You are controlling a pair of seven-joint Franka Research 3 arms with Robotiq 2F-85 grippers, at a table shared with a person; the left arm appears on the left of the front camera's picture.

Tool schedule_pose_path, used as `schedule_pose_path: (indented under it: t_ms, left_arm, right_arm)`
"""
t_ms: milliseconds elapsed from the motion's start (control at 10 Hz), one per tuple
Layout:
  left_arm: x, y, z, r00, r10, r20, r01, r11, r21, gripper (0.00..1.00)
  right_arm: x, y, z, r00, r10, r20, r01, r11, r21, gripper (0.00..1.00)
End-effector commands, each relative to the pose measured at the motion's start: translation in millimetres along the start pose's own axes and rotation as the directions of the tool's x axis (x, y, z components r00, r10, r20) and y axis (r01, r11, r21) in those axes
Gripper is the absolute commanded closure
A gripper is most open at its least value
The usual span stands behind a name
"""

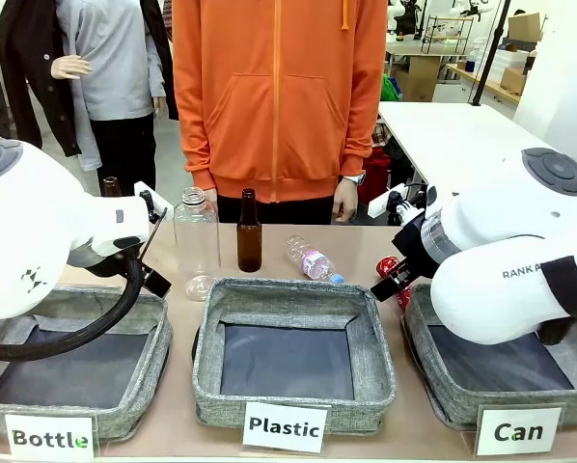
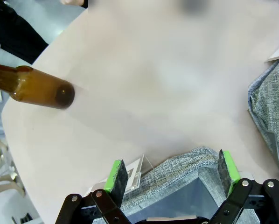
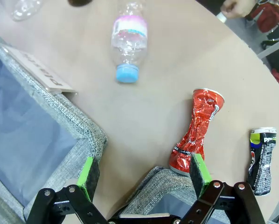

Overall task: Sort the can waste into the basket.
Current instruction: Pick up the can waste from the table and place it in the right Fabric basket.

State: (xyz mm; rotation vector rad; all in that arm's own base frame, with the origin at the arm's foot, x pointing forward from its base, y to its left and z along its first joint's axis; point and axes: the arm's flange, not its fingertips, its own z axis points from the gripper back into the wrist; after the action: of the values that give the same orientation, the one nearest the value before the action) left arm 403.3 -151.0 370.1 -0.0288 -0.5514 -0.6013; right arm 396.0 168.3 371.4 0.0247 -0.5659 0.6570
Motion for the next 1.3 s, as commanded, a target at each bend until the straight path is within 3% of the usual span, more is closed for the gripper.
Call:
schedule_pose_path:
  t_ms: [0, 100, 200, 300, 500, 600, 700, 800, 900, 1000, 1200]
  left_arm:
    - [0.0, 0.0, 0.0, 1.000, 0.000, 0.000, 0.000, 1.000, 0.000, 0.00]
    - [8.3, -2.1, 48.4, 0.986, 0.160, -0.035, -0.162, 0.986, -0.037, 0.00]
    - [-0.3, -3.5, 102.0, 0.982, 0.188, -0.007, -0.188, 0.976, -0.109, 0.00]
    - [-10.6, 2.0, 137.7, 0.983, 0.182, 0.011, -0.176, 0.964, -0.201, 0.00]
    - [-55.5, 33.5, 186.6, 0.974, 0.223, 0.047, -0.183, 0.887, -0.424, 0.00]
    - [-89.0, 62.2, 208.1, 0.956, 0.285, 0.071, -0.203, 0.817, -0.540, 0.00]
    - [-120.8, 97.6, 219.0, 0.925, 0.365, 0.106, -0.235, 0.767, -0.597, 0.00]
    - [-157.1, 136.2, 221.4, 0.868, 0.480, 0.128, -0.283, 0.690, -0.666, 0.00]
    - [-199.0, 166.3, 214.8, 0.783, 0.605, 0.147, -0.312, 0.585, -0.748, 0.00]
    - [-233.0, 180.9, 201.7, 0.685, 0.715, 0.137, -0.357, 0.494, -0.793, 0.00]
    - [-258.3, 204.8, 169.2, 0.565, 0.824, 0.047, -0.416, 0.334, -0.846, 0.00]
  right_arm:
    - [0.0, 0.0, 0.0, 1.000, 0.000, 0.000, 0.000, 1.000, 0.000, 0.00]
    - [8.2, -4.9, 46.1, 0.998, -0.049, 0.028, 0.047, 0.997, 0.054, 0.00]
    - [10.9, -15.5, 102.0, 0.992, -0.120, 0.035, 0.112, 0.978, 0.177, 0.00]
    - [7.0, -25.8, 138.7, 0.975, -0.223, -0.008, 0.219, 0.950, 0.221, 0.00]
    - [-30.2, -57.7, 175.1, 0.946, -0.319, -0.052, 0.315, 0.873, 0.371, 0.00]
    - [-67.4, -90.0, 188.0, 0.907, -0.418, -0.046, 0.390, 0.795, 0.465, 0.00]
    - [-106.1, -122.0, 196.5, 0.843, -0.536, -0.041, 0.477, 0.710, 0.518, 0.00]
    - [-146.0, -149.8, 203.4, 0.768, -0.640, -0.013, 0.532, 0.627, 0.569, 0.00]
    - [-184.9, -176.2, 207.4, 0.673, -0.740, 0.008, 0.587, 0.541, 0.602, 0.00]
    - [-220.6, -197.6, 204.8, 0.572, -0.820, 0.020, 0.620, 0.449, 0.643, 0.00]
    - [-269.9, -228.1, 198.5, 0.384, -0.922, 0.036, 0.645, 0.296, 0.704, 0.00]
